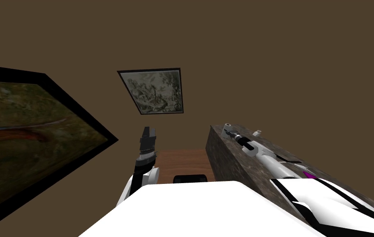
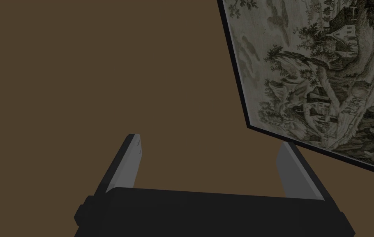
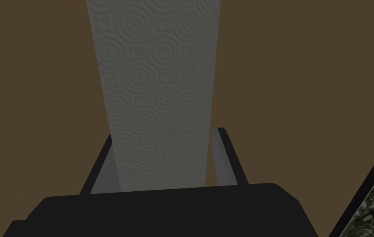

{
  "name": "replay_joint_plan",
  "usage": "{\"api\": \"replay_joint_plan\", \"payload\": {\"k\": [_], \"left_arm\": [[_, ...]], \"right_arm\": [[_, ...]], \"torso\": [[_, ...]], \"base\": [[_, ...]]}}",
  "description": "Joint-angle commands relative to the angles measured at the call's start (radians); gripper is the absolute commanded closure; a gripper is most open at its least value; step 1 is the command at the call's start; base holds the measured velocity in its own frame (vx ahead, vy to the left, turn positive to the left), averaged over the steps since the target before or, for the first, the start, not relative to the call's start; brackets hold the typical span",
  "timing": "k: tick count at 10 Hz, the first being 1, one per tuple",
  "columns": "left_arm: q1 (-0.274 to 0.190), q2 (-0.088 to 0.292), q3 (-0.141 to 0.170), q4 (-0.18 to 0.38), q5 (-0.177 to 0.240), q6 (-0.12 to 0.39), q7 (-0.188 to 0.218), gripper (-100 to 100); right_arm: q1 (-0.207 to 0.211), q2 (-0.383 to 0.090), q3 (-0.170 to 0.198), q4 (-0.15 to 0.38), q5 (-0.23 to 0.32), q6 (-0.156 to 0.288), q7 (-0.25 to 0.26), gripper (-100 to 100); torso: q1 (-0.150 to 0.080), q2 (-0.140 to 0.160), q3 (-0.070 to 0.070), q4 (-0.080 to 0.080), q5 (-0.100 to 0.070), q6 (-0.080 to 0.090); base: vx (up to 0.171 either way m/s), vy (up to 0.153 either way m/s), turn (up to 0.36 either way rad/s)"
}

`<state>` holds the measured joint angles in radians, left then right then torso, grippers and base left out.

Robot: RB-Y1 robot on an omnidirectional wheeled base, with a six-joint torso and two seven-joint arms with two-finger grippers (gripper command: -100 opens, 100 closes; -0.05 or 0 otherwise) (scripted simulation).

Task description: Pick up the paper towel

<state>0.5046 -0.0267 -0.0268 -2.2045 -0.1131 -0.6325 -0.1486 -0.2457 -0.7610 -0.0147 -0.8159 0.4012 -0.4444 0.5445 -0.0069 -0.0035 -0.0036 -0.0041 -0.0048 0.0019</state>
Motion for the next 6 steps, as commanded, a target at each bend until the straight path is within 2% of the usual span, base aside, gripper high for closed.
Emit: {"api": "replay_joint_plan", "payload": {"k": [1, 2, 5, 6], "left_arm": [[0.0, 0.0, 0.0, 0.0, 0.0, 0.0, 0.0, 0], [0.0, 0.0, 0.0, 0.0, 0.0, 0.0, 0.0, 0], [0.0, 0.0, 0.0, 0.0, 0.0, 0.0, 0.0, 0], [0.0, 0.0, 0.0, 0.0, 0.0, 0.0, 0.0, 0]], "right_arm": [[-0.009, 0.009, 0.001, 0.007, 0.049, -0.001, -0.038, 100], [0.023, 0.033, -0.006, -0.052, 0.08, 0.046, -0.075, 100], [0.023, 0.033, -0.006, -0.064, 0.169, 0.046, -0.14, 100], [0.056, 0.056, -0.014, -0.092, 0.2, 0.084, -0.167, 100]], "torso": [[0.0, 0.0, 0.0, 0.0, 0.0, 0.0], [0.001, -0.001, -0.001, -0.001, -0.001, 0.0], [-0.001, -0.005, -0.006, -0.007, -0.007, -0.001], [0.0, -0.007, -0.008, -0.009, -0.008, -0.001]], "base": [[-0.012, -0.03, -0.001], [-0.018, -0.059, 0.041], [-0.008, -0.029, 0.013], [0.002, -0.053, 0.049]]}}
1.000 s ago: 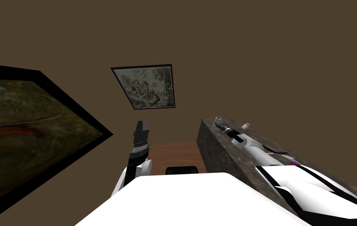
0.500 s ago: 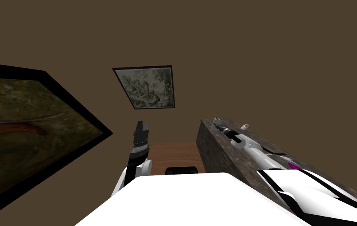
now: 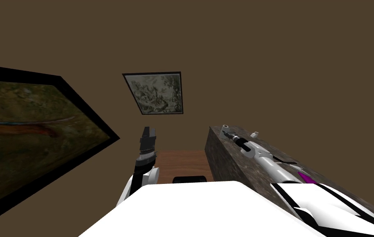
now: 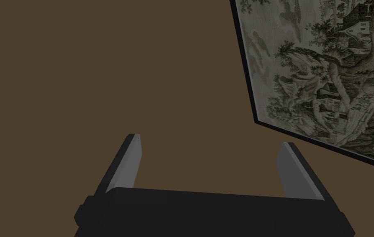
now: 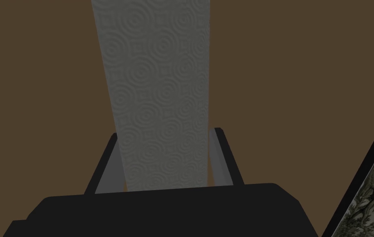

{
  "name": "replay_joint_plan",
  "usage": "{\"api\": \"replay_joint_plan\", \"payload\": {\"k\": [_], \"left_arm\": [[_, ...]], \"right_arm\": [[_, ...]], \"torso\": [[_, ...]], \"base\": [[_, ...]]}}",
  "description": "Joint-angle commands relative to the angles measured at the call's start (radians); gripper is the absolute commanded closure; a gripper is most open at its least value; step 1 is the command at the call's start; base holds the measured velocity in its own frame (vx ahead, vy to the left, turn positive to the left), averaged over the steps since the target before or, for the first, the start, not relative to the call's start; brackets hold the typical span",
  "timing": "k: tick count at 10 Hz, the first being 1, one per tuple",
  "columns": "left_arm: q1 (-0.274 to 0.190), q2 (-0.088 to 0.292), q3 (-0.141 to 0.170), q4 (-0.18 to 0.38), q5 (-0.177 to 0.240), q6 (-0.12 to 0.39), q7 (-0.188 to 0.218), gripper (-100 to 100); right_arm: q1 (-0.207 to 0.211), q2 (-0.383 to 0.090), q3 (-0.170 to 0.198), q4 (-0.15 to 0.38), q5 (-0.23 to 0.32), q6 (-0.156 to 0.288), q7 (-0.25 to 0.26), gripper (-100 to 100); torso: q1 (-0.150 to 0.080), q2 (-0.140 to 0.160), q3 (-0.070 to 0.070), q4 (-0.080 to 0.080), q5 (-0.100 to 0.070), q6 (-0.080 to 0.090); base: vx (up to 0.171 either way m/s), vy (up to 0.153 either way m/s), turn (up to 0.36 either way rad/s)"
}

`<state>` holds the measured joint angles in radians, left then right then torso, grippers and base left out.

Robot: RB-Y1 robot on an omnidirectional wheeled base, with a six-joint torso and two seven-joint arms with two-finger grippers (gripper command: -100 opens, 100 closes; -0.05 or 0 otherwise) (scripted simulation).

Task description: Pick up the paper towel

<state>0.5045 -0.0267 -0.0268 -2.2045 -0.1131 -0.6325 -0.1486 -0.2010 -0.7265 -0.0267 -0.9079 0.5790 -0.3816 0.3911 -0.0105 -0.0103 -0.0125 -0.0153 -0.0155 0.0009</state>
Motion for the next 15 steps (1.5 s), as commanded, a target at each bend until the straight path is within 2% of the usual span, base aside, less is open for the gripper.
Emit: {"api": "replay_joint_plan", "payload": {"k": [1, 2, 3, 4, 7, 8, 9, 10, 11, 12, 14, 15], "left_arm": [[0.0, 0.0, 0.0, 0.0, 0.0, 0.0, 0.0, 0], [0.0, 0.0, 0.0, 0.0, 0.0, 0.0, 0.0, 0], [0.0, 0.0, 0.0, 0.0, 0.0, 0.0, 0.0, 0], [0.0, 0.0, 0.0, 0.0, 0.0, 0.0, 0.0, 0], [0.0, 0.0, 0.0, 0.0, 0.0, 0.0, 0.0, 0], [0.0, 0.0, 0.0, 0.0, 0.0, 0.0, 0.0, 0], [0.0, 0.0, 0.0, 0.0, 0.0, 0.0, 0.0, 0], [0.0, 0.0, 0.0, 0.0, 0.0, 0.0, 0.0, 0], [0.0, 0.0, 0.0, 0.0, 0.0, 0.0, 0.0, 0], [0.0, 0.0, 0.0, 0.0, 0.0, 0.0, 0.0, 0], [0.0, 0.0, 0.0, 0.0, 0.0, 0.0, 0.0, 0], [0.0, 0.0, 0.0, 0.0, 0.0, 0.0, 0.0, 0]], "right_arm": [[0.011, 0.022, -0.002, -0.044, 0.05, 0.031, -0.05, 100], [0.011, 0.022, -0.002, -0.044, 0.08, 0.031, -0.081, 100], [0.011, 0.022, -0.002, -0.044, 0.11, 0.031, -0.089, 100], [0.043, 0.045, -0.009, -0.096, 0.141, 0.079, -0.131, 100], [0.043, 0.045, -0.009, -0.115, 0.229, 0.079, -0.192, 100], [0.075, 0.069, -0.016, -0.164, 0.26, 0.127, -0.231, 100], [0.075, 0.069, -0.016, -0.187, 0.29, 0.127, -0.254, 100], [0.075, 0.069, -0.016, -0.187, 0.32, 0.127, -0.284, 100], [0.075, 0.069, -0.016, -0.187, 0.348, 0.127, -0.294, 100], [0.107, 0.093, -0.023, -0.237, 0.379, 0.174, -0.335, 100], [0.107, 0.093, -0.023, -0.258, 0.44, 0.174, -0.391, 100], [0.107, 0.093, -0.023, -0.258, 0.467, 0.174, -0.397, 100]], "torso": [[0.0, 0.0, 0.0, 0.0, 0.0, 0.0], [-0.002, -0.001, -0.001, 0.0, -0.001, 0.0], [0.0, -0.002, -0.001, -0.001, -0.002, -0.001], [0.0, -0.003, -0.002, -0.002, -0.002, -0.001], [-0.003, -0.006, -0.005, -0.005, -0.006, -0.003], [-0.002, -0.007, -0.006, -0.005, -0.006, -0.003], [-0.004, -0.007, -0.007, -0.007, -0.007, -0.004], [-0.005, -0.008, -0.007, -0.007, -0.008, -0.004], [-0.004, -0.009, -0.008, -0.007, -0.008, -0.004], [-0.003, -0.009, -0.008, -0.007, -0.007, -0.004], [-0.006, -0.009, -0.008, -0.007, -0.008, -0.004], [-0.005, -0.01, -0.008, -0.007, -0.008, -0.004]], "base": [[-0.011, -0.062, 0.028], [-0.012, -0.024, 0.002], [-0.007, -0.002, -0.005], [-0.013, -0.043, 0.053], [-0.01, -0.034, 0.01], [-0.001, -0.053, 0.044], [-0.015, -0.06, 0.041], [-0.011, -0.026, 0.002], [0.0, 0.0, 0.0], [-0.016, -0.039, 0.04], [-0.006, -0.045, 0.023], [-0.001, -0.013, -0.006]]}}
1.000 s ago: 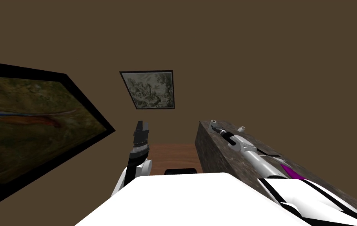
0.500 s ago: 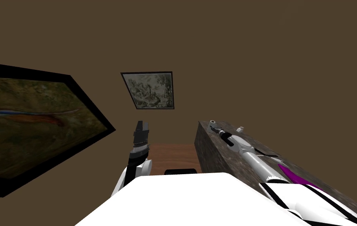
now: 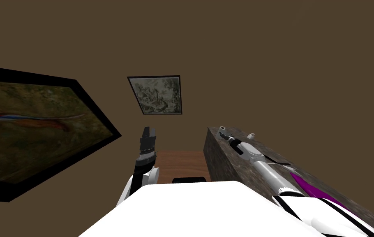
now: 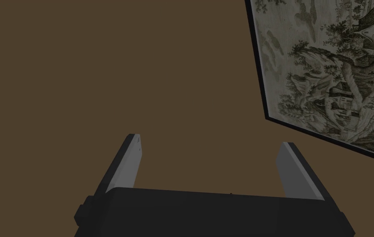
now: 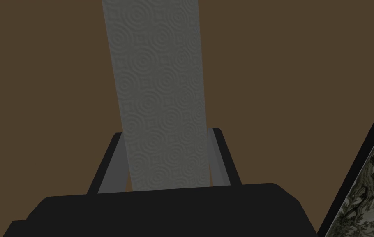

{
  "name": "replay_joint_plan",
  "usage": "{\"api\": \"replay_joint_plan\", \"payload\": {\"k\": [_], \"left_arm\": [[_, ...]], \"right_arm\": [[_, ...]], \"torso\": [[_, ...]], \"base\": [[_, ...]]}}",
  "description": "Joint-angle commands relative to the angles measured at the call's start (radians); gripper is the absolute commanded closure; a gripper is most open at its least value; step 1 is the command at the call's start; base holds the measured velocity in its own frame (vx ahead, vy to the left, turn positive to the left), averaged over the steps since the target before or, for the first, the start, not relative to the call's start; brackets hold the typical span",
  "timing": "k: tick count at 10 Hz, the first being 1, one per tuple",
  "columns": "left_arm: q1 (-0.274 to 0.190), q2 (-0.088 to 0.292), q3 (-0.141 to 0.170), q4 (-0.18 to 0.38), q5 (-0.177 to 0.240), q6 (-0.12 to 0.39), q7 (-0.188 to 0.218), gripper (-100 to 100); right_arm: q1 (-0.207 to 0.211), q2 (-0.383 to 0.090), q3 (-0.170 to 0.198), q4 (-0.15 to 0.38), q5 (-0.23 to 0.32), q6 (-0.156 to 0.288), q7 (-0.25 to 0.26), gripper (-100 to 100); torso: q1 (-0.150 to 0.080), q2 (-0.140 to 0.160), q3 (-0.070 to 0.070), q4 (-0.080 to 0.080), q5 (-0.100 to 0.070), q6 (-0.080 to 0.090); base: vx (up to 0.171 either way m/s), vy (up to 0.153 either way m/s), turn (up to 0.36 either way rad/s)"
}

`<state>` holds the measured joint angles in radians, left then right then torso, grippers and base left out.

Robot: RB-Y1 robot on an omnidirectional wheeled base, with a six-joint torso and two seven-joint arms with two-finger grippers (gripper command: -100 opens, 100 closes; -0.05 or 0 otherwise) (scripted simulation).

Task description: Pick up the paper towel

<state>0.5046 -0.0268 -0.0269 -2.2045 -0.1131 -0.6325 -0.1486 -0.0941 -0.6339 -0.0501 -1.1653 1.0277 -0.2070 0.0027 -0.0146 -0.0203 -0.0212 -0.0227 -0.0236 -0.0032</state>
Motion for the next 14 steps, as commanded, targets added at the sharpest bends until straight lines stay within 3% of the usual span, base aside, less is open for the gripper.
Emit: {"api": "replay_joint_plan", "payload": {"k": [1, 4, 5, 7, 8, 9, 12, 13, 14], "left_arm": [[0.0, 0.0, 0.0, 0.0, 0.0, 0.0, 0.0, 0], [0.0, 0.0, 0.0, 0.0, 0.0, 0.0, 0.0, 0], [0.0, 0.0, 0.0, 0.0, 0.0, 0.0, 0.0, 0], [0.0, 0.0, 0.0, 0.0, 0.0, 0.0, 0.0, 0], [0.0, 0.0, 0.0, 0.0, 0.0, 0.0, 0.0, 0], [0.0, 0.0, 0.0, 0.0, 0.0, 0.0, 0.0, 0], [0.0, 0.0, 0.0, 0.0, 0.0, 0.0, 0.0, 0], [0.0, 0.0, 0.0, 0.0, 0.0, 0.0, 0.0, 0], [0.0, 0.0, 0.0, 0.0, 0.0, 0.0, 0.0, 0]], "right_arm": [[0.032, 0.024, -0.007, -0.05, 0.05, 0.047, -0.05, 100], [0.032, 0.024, -0.007, -0.072, 0.138, 0.047, -0.111, 100], [0.065, 0.048, -0.014, -0.119, 0.169, 0.095, -0.148, 100], [0.065, 0.048, -0.014, -0.143, 0.229, 0.095, -0.213, 100], [0.065, 0.048, -0.014, -0.143, 0.257, 0.095, -0.213, 100], [0.097, 0.071, -0.021, -0.195, 0.288, 0.143, -0.262, 100], [0.097, 0.071, -0.021, -0.215, 0.376, 0.143, -0.316, 100], [0.129, 0.095, -0.029, -0.263, 0.408, 0.19, -0.36, 100], [0.129, 0.095, -0.029, -0.286, 0.438, 0.19, -0.386, 100]], "torso": [[0.0, 0.0, 0.0, 0.0, 0.0, 0.0], [-0.001, 0.001, 0.001, 0.001, 0.0, 0.0], [0.001, 0.0, 0.0, 0.0, 0.0, 0.0], [-0.001, 0.001, 0.001, 0.001, 0.001, 0.0], [-0.001, 0.001, 0.001, 0.001, 0.0, 0.0], [0.0, 0.0, 0.0, 0.0, 0.0, 0.0], [-0.001, 0.001, 0.001, 0.001, 0.0, 0.0], [0.001, 0.001, 0.001, 0.001, 0.0, 0.0], [-0.001, 0.001, 0.001, 0.001, 0.0, 0.0]], "base": [[-0.022, -0.048, 0.048], [-0.008, -0.034, 0.009], [-0.007, -0.042, 0.054], [-0.011, -0.043, 0.017], [0.0, -0.012, -0.006], [-0.002, -0.048, 0.06], [-0.011, -0.032, 0.007], [-0.011, -0.041, 0.047], [-0.016, -0.059, 0.032]]}}
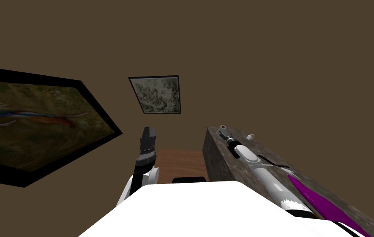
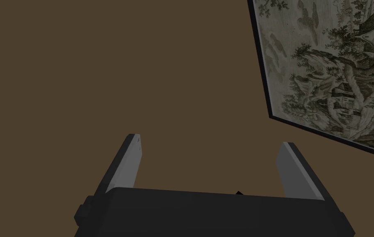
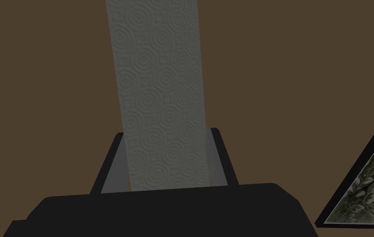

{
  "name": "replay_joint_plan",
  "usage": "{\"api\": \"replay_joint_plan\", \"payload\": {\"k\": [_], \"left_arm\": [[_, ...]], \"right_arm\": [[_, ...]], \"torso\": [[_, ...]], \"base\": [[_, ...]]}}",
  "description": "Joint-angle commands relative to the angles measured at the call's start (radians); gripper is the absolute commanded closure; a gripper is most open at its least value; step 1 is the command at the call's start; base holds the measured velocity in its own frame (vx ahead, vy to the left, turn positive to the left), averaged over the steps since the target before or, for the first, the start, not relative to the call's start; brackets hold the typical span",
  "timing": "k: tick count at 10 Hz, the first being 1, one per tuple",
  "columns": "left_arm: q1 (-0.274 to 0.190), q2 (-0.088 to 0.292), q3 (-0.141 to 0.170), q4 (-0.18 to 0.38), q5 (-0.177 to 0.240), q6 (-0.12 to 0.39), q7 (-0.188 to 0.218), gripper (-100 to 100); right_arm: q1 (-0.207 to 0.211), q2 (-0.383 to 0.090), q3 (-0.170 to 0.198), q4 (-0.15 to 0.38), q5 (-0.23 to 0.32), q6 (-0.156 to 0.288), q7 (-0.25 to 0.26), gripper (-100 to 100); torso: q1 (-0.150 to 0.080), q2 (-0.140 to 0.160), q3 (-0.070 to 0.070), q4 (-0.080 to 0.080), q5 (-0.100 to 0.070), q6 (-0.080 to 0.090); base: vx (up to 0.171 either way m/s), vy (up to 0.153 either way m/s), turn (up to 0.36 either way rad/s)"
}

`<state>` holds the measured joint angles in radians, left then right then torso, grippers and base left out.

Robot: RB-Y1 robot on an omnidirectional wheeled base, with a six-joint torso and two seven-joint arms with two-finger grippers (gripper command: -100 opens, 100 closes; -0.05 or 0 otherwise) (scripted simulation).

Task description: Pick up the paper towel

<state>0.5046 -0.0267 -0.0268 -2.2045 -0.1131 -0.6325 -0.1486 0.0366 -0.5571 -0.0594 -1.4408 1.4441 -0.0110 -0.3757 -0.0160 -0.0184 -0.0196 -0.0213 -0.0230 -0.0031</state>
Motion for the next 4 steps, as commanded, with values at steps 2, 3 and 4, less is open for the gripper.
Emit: {"api": "replay_joint_plan", "payload": {"k": [2, 3, 4], "left_arm": [[0.0, 0.0, 0.0, 0.0, 0.0, 0.0, 0.0, 0], [0.0, 0.0, 0.0, 0.0, 0.0, 0.0, 0.0, 0], [0.0, 0.0, 0.0, 0.0, 0.0, 0.0, 0.0, 0]], "right_arm": [[-0.002, 0.018, -0.019, -0.011, 0.076, -0.006, -0.04, 100], [0.0, 0.008, -0.009, -0.013, 0.055, 0.006, -0.044, 100], [0.0, 0.01, -0.011, -0.013, 0.059, 0.003, -0.044, 0]], "torso": [[0.001, 0.0, 0.0, 0.0, 0.0, 0.0], [0.002, -0.001, -0.001, -0.001, 0.0, 0.0], [0.003, -0.001, -0.001, -0.001, 0.0, 0.0]], "base": [[-0.008, -0.024, 0.0], [0.0, 0.0, 0.0], [0.0, 0.0, 0.0]]}}
